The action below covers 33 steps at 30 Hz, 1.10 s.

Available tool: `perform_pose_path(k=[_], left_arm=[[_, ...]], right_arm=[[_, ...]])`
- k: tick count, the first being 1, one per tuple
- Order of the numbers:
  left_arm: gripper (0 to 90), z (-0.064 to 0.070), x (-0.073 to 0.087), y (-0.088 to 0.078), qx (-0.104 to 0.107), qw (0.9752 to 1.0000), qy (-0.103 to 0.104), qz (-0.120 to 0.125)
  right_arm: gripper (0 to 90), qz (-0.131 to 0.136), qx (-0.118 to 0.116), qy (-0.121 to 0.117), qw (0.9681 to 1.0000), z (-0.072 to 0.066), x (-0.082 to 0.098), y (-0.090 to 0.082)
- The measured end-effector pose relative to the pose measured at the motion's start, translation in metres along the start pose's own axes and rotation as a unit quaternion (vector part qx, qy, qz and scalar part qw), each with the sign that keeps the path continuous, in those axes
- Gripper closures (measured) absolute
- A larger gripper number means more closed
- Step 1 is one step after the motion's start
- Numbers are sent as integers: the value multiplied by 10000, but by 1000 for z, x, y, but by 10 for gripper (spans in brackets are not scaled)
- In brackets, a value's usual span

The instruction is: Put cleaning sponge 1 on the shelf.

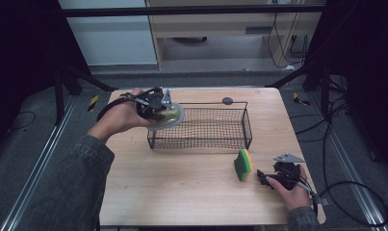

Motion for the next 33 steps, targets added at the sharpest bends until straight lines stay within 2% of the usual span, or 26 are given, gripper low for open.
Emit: perform_pose_path(k=[4, 10, 17, 18, 19, 21, 22, 24, 25, 33], left_arm=[[707, 0, 0, 8, -21, 9999, 100, -38], [706, 3, -9, 14, -6, 9998, 184, -54], [707, 7, -18, 23, -23, 9992, 372, -126], [707, 9, -18, 24, -4, 9993, 343, -170], [707, 7, -19, 24, -31, 9988, 430, -212], [707, 8, -19, 27, -37, 9987, 443, -238], [707, 9, -18, 28, -22, 9989, 400, -249], [707, 9, -18, 30, -72, 9984, 499, -271], [707, 10, -18, 33, -75, 9986, 470, -223], [707, 15, -10, 43, 74, 9987, 416, -294]], right_arm=[[5, 1, 0, 0, 10000, 0, 0, 0], [5, 1, 4, 0, 10000, 0, 0, 0], [5, 2, 4, -1, 10000, 0, 0, 0], [5, 2, 3, -1, 10000, 0, 0, 0], [5, 8, 1, -10, 10000, 0, 0, 0], [5, 1, 4, -1, 10000, 0, 0, 0], [5, 7, -1, -8, 10000, 0, 0, 0], [5, 3, 3, -3, 10000, 0, 0, 0], [5, 2, 3, -1, 10000, 0, 0, 0], [5, 4, 3, 1, 10000, 0, 0, 0]])
Point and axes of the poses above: each handheld gripper's, and its own axes: y roughly forward along the jaws, x roughly out of its underside, z roughly to its right, the point moved 8 cm from there along y, roughly forward along the jaws, and after that the axes turned 3 degrees about y, right-handed, at the moved point
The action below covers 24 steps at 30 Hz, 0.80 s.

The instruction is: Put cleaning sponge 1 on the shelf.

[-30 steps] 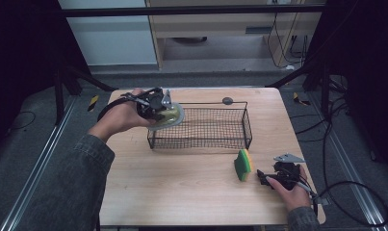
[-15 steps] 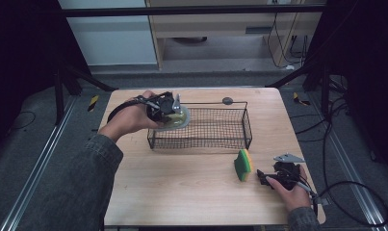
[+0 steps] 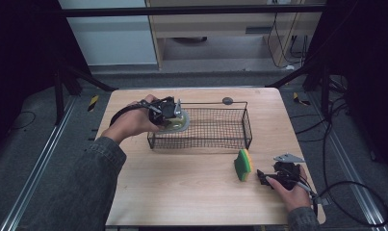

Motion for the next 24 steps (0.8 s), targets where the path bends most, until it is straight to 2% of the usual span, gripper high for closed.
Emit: perform_pose_path(k=[1, 2, 19, 24], left_arm=[[707, -1, 1, 1, -1, 10000, 77, -33], [707, 1, 1, 3, 30, 10000, 20, -26], [706, 3, 5, 14, 93, 9999, 39, -18], [707, 4, 6, 15, 173, 9998, 26, -77]], right_arm=[[5, -1, 0, -1, 10000, 0, 0, 0], [5, 0, 1, -1, 10000, 0, 0, 0], [5, -1, 1, 0, 10000, 0, 0, 0], [5, 4, -3, -6, 10000, 0, 0, 0]])
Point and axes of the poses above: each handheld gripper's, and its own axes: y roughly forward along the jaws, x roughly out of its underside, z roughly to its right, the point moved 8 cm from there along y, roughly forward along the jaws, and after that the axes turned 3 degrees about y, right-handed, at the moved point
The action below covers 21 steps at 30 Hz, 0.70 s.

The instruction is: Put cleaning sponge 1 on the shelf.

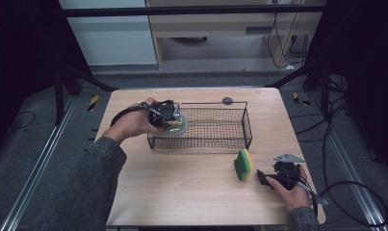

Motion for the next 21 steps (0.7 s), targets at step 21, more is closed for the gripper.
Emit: perform_pose_path(k=[21], left_arm=[[704, 1, 3, 11, 133, 9999, -51, -32]], right_arm=[[5, -5, 3, 6, 10000, 0, 0, 0]])
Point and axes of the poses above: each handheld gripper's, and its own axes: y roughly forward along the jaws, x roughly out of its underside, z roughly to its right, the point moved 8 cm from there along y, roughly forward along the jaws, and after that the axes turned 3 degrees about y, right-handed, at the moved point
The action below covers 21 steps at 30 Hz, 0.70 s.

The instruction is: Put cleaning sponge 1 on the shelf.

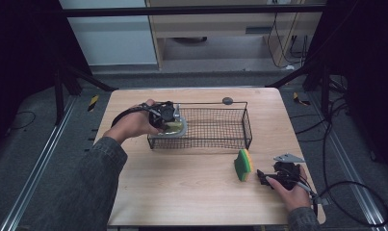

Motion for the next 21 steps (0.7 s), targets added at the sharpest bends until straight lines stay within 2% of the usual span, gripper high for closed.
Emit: perform_pose_path(k=[9, 18, 20, 21], left_arm=[[705, 1, -3, 6, 71, 10000, 49, -17], [705, 1, -1, 13, 179, 9998, -5, -54], [705, 1, -1, 16, 188, 9998, -36, 1], [705, 1, 0, 16, 212, 9998, -4, -54]], right_arm=[[5, 0, 0, 0, 10000, 0, 0, 0], [5, -1, 0, 0, 10000, 0, 0, 0], [5, 0, 0, -2, 10000, 0, 0, 0], [5, 6, -4, -8, 10000, 0, 0, 0]])
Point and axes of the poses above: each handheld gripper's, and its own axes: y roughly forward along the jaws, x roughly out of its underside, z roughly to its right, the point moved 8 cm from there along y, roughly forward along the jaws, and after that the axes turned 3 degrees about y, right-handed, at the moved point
